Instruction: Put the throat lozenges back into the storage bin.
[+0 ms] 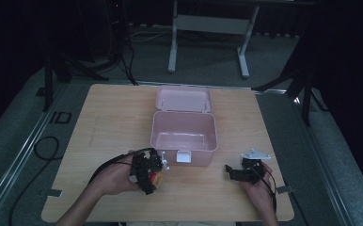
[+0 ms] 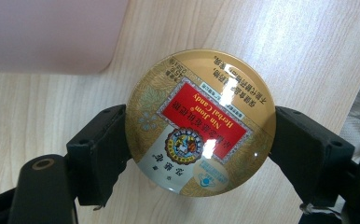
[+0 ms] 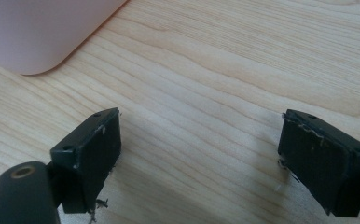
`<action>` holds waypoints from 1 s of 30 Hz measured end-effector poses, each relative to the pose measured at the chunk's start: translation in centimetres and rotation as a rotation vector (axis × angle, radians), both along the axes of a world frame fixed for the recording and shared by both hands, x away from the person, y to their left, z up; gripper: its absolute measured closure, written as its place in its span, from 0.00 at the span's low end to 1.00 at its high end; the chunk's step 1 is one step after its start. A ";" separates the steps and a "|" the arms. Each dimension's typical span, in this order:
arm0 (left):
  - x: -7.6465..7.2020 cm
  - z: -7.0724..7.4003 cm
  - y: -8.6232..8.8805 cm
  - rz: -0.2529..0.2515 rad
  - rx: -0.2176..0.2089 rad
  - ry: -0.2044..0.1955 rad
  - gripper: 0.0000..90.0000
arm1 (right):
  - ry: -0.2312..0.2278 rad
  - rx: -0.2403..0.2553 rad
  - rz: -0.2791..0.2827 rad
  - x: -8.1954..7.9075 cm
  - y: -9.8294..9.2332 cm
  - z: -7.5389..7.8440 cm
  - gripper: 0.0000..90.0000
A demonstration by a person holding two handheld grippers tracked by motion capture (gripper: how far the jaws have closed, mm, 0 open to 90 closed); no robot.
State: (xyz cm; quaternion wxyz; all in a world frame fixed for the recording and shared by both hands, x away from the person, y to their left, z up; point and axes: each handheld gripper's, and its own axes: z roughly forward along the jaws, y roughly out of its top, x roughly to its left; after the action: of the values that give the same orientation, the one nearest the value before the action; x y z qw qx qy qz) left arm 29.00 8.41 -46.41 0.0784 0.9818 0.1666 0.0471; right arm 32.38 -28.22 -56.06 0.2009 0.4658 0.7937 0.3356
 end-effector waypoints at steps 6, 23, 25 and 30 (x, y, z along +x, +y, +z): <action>0.0 0.4 0.3 0.002 -0.004 -0.004 0.24 | 0.000 0.000 0.000 0.0 0.0 0.0 0.14; 0.3 2.2 1.9 0.024 0.018 -0.017 0.24 | 0.001 0.000 -0.001 0.0 0.0 0.0 0.14; 0.4 2.5 2.1 0.026 0.018 -0.020 0.24 | 0.000 0.000 -0.001 0.0 0.0 0.0 0.14; 0.6 3.1 2.4 0.027 0.024 -0.030 0.24 | 0.001 0.001 -0.001 0.0 0.0 0.0 0.14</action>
State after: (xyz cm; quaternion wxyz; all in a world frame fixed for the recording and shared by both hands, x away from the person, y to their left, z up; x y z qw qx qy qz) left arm 29.58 10.83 -43.29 0.0686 0.9794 0.1783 0.0650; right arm 32.38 -28.21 -56.06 0.2007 0.4666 0.7933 0.3357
